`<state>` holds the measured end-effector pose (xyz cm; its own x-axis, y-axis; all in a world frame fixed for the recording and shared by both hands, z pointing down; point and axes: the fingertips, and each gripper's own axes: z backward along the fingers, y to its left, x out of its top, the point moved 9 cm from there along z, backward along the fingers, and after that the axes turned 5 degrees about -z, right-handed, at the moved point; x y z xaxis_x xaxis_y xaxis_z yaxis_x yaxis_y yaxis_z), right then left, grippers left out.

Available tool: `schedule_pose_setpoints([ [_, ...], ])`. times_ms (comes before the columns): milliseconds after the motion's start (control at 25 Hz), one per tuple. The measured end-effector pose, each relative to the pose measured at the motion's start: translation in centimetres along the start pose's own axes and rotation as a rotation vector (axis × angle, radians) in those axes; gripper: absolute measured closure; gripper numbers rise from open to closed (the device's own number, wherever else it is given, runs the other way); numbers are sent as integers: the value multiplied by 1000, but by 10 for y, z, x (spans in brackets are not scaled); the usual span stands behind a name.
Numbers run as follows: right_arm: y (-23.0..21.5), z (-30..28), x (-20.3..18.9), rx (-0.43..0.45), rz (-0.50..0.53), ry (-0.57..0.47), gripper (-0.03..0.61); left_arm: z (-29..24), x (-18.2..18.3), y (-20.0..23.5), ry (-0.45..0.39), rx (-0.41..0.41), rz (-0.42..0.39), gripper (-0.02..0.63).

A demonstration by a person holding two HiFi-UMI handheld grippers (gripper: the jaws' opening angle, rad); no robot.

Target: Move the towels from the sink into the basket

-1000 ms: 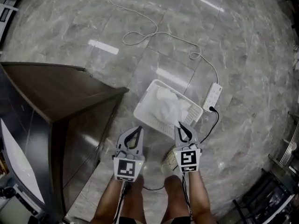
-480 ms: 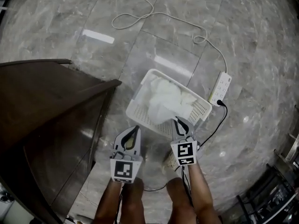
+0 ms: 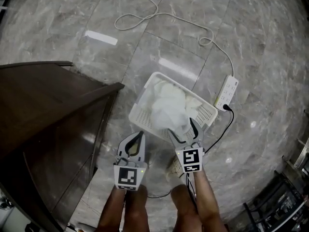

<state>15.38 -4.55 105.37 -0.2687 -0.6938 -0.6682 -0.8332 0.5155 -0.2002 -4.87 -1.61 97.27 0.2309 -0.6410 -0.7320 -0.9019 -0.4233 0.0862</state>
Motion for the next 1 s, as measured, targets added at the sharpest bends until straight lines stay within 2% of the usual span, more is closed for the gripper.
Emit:
schedule_pose_setpoints([
  [160,1,11,14,-2,8,-8,176,5,16,-2,-12,-2,-20,604],
  [360,5,38,52,-24,3,-44,176,25,49,2,-47,6,-46,604],
  [520,11,69,96,-25,-21,-85,178,51,99,-1,-70,15,-17,604],
  [720,23,121,160,-25,-34,-159,184,93,160,2,-136,23,-124,604],
  [1000,46,222,254,-55,-37,-261,283,174,252,-4,-203,47,-153,604],
])
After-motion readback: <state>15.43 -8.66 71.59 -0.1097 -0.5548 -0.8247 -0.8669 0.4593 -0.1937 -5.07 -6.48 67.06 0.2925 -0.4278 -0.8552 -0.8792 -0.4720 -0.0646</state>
